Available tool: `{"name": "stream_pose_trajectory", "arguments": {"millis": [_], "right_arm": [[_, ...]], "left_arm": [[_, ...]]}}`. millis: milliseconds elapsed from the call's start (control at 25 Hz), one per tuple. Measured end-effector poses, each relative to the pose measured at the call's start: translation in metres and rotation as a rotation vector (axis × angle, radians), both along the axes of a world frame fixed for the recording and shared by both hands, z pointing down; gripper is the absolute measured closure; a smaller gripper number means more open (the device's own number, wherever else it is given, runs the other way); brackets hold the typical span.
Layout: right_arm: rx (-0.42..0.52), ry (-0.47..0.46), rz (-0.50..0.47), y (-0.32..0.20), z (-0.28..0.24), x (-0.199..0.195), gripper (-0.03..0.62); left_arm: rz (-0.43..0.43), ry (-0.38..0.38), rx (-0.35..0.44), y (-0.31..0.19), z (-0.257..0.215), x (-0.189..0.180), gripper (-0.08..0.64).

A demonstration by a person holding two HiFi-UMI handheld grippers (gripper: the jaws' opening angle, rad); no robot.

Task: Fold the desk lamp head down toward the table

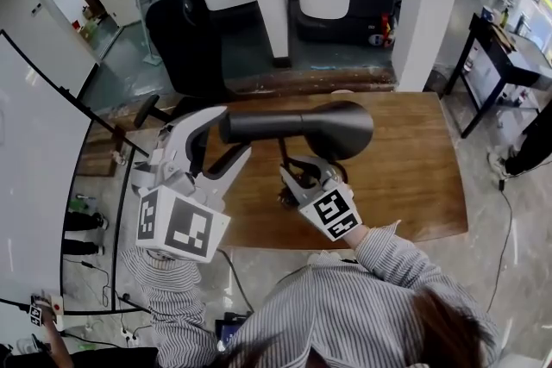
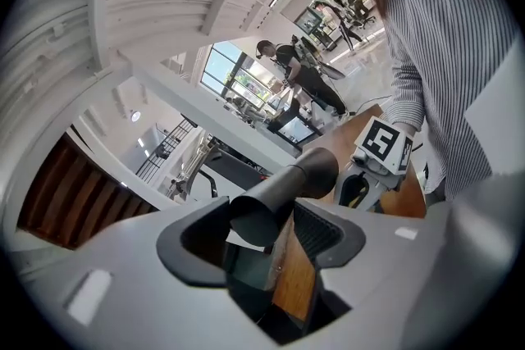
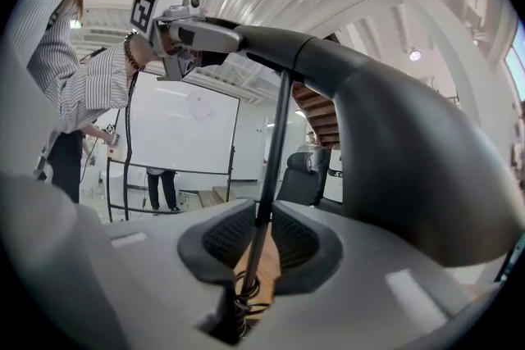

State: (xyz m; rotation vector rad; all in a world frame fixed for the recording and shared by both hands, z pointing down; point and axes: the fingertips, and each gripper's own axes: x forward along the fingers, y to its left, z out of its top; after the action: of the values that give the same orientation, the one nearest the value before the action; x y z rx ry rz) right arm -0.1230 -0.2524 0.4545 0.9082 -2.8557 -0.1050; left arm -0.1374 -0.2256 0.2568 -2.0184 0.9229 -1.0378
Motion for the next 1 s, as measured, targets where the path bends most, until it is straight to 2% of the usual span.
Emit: {"name": "stream_pose_trajectory", "arguments": {"millis": [160, 360, 480, 600, 680, 840, 920, 1000], "right_arm": [[0.044, 0.054, 0.011, 0.003, -0.004, 0.005, 0.532], [0.071, 0.003, 0.01, 0.015, -0.016, 0.017, 0.532], [0.048, -0.019, -0.006, 0.026, -0.013, 0.026, 0.532], [-0.005, -0.057, -0.013, 0.032, -0.009, 0.038, 0.534], [-0.019, -0.075, -0.004, 0.035, -0.007, 0.045, 0.543], [-0.024, -0.099, 0.011, 0.037, -0.003, 0.053, 0.544], [-0.031, -0.11, 0.01, 0.039, -0.003, 0.055, 0.545], [-0.045, -0.127, 0.002, 0.043, -0.005, 0.056, 0.545]], "left_arm": [[-0.03, 0.084, 0.016, 0.002, -0.002, -0.001, 0.313], [-0.068, 0.193, 0.037, 0.006, 0.002, -0.009, 0.304], [-0.078, 0.326, 0.091, 0.013, -0.002, -0.015, 0.304], [-0.108, 0.47, 0.094, 0.023, 0.011, -0.02, 0.336], [-0.15, 0.569, 0.082, 0.029, 0.03, -0.022, 0.357], [-0.239, 0.819, 0.014, 0.039, 0.069, -0.026, 0.377], [-0.253, 0.872, -0.013, 0.04, 0.088, -0.023, 0.4], [-0.257, 0.889, -0.065, 0.041, 0.11, -0.013, 0.413]]}}
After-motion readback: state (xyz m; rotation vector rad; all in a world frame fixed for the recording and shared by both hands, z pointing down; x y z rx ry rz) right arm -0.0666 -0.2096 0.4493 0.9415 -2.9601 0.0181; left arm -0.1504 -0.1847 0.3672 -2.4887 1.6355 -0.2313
